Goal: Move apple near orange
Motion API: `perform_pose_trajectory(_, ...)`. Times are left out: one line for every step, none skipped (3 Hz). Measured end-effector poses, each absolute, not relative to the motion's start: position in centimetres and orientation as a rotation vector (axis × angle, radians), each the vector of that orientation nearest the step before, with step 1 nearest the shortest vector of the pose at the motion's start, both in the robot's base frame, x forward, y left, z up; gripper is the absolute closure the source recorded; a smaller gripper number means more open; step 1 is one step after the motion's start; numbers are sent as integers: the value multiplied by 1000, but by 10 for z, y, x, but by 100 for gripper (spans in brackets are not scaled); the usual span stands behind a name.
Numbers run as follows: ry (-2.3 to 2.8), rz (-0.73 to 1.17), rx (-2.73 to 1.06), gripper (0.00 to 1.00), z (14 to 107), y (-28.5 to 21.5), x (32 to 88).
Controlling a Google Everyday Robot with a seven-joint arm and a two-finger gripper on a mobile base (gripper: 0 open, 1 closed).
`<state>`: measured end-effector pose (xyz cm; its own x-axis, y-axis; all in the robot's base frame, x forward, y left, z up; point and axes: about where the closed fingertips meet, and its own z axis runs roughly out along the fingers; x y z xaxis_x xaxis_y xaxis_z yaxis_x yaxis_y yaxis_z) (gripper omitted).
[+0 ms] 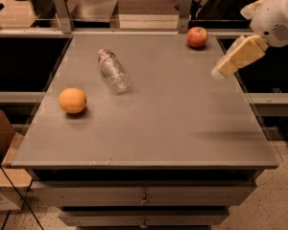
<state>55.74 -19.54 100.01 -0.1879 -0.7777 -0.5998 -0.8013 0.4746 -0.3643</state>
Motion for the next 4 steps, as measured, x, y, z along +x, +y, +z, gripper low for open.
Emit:
perform_pose_trajectory(1930,21,-1182,0,1005,-195,602)
perform_pose_trajectory(1926,40,-1096,0,1003,-196,646)
perform_pose_trajectory(1924,44,-1097,0,1003,-194,648)
perform_pose_trajectory(1924,44,-1098,0,1003,-194,647)
